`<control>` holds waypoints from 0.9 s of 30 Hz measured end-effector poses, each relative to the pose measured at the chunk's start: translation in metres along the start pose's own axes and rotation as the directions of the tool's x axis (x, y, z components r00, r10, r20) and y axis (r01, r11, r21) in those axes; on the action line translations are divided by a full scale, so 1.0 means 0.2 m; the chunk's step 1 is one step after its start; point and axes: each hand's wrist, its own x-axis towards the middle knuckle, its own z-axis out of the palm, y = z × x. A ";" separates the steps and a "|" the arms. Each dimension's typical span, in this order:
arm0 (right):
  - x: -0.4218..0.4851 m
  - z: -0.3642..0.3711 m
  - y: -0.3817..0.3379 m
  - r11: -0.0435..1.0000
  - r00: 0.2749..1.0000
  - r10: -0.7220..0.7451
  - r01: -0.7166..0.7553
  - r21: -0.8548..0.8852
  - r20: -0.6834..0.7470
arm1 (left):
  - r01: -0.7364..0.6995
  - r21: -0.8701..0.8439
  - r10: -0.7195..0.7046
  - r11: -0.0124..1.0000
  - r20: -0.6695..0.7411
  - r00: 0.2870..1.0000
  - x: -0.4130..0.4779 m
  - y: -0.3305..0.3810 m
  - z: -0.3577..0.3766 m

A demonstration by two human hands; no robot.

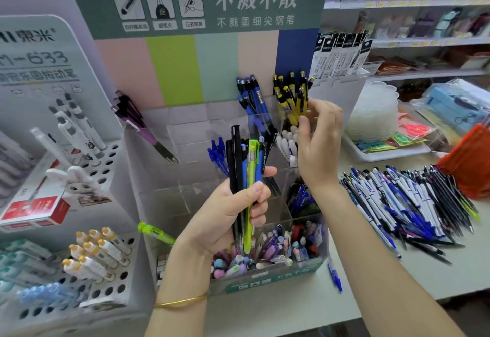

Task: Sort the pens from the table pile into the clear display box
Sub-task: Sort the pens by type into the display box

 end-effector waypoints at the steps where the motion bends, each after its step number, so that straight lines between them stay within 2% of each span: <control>1: 0.00 -0.01 0.00 1.000 1.000 0.003 -0.003 0.018 0.003 | 0.006 -0.012 -0.006 1.000 0.005 1.000 0.00 0.00 0.00; 4: 0.01 -0.03 0.00 0.998 1.000 -0.001 0.001 0.058 -0.012 | 0.024 -0.060 -0.023 0.998 0.014 1.000 -0.02 0.00 0.00; 8: 0.01 -0.10 -0.12 0.994 0.994 -0.082 0.087 0.065 -0.074 | -0.001 -0.100 0.003 0.995 0.019 1.000 -0.04 0.01 0.00; 9: 0.00 -0.12 -0.17 0.990 0.996 -0.081 0.085 0.111 -0.035 | -0.009 -0.119 0.012 0.993 0.030 0.999 -0.05 0.02 0.00; 10: -0.01 -0.13 -0.23 0.984 0.998 -0.033 0.022 0.177 0.058 | -0.019 -0.138 0.026 0.990 0.047 0.999 -0.06 0.03 0.00; 11: -0.01 -0.15 -0.30 0.963 0.976 0.060 -0.112 0.245 0.210 | -0.033 -0.148 0.043 0.988 0.065 0.997 -0.07 0.04 0.00; 12: -0.01 -0.15 -0.34 0.921 0.898 0.155 -0.283 0.269 0.413 | -0.048 -0.147 0.060 0.988 0.079 0.995 -0.08 0.05 0.00; 13: -0.01 -0.15 -0.38 0.867 0.762 0.223 -0.440 0.234 0.608 | -0.066 -0.134 0.078 0.989 0.084 0.993 -0.09 0.06 0.01; 14: -0.02 -0.15 -0.40 0.814 0.614 0.248 -0.552 0.183 0.750 | -0.084 -0.111 0.092 0.990 0.074 0.993 -0.10 0.07 0.01; 15: -0.02 -0.15 -0.42 0.753 0.507 0.247 -0.637 0.166 0.826 | -0.093 -0.082 0.097 0.992 0.046 0.994 -0.11 0.08 0.02; 16: -0.02 -0.14 -0.44 0.688 0.468 0.247 -0.701 0.187 0.848 | -0.092 -0.053 0.093 0.994 0.006 0.996 -0.12 0.09 0.02; 18: -0.01 -0.11 -0.47 0.591 0.506 0.315 -0.767 0.251 0.803 | -0.067 -0.013 0.066 0.998 -0.058 0.996 -0.15 0.10 0.00; 20: 0.01 -0.07 -0.48 0.601 0.549 0.377 -0.758 0.254 0.746 | -0.029 0.023 0.030 0.999 -0.077 0.997 -0.17 0.12 -0.02; 21: 0.02 -0.05 -0.48 0.618 0.532 0.367 -0.753 0.228 0.763 | -0.011 0.048 0.014 0.999 -0.068 0.998 -0.18 0.13 -0.02; 24: 0.05 -0.04 -0.49 0.628 0.370 0.232 -0.763 0.152 0.900 | 0.027 0.038 -0.026 0.999 -0.010 1.000 -0.21 0.13 -0.05; 27: 0.08 -0.05 -0.50 0.629 0.230 0.153 -0.773 0.085 0.961 | 0.044 -0.003 -0.044 0.999 0.044 0.998 -0.22 0.12 -0.09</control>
